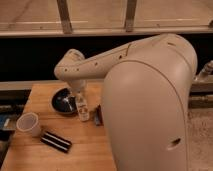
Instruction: Stand the bottle upright
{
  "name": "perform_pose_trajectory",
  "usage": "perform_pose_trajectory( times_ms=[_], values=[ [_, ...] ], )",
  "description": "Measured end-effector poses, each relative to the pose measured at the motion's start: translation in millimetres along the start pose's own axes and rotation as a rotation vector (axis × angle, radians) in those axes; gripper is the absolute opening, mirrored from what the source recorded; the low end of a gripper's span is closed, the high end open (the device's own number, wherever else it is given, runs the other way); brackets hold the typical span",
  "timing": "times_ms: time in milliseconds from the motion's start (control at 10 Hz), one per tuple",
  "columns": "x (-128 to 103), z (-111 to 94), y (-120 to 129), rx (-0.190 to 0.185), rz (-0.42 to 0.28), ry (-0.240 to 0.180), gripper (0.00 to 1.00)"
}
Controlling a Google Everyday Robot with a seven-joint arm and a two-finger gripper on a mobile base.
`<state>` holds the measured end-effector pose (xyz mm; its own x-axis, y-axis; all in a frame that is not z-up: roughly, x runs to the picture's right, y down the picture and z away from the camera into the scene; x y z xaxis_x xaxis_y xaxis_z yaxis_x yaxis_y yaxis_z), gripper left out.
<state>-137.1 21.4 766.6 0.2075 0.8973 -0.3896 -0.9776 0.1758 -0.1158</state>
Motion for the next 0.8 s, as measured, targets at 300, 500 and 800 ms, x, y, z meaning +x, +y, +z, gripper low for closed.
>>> perform_pose_trajectory(
  times_ms=[300, 500, 800],
  values=[
    [-2.3, -5.2, 0.8, 0.0, -0.002, -0.015, 0.0],
    [-2.8, -3.6, 1.0, -0.012, 0.003, -0.019, 0.0],
    [-4.8, 1.7, 3.3, -0.037, 0.004, -0.02, 0.0]
  ],
)
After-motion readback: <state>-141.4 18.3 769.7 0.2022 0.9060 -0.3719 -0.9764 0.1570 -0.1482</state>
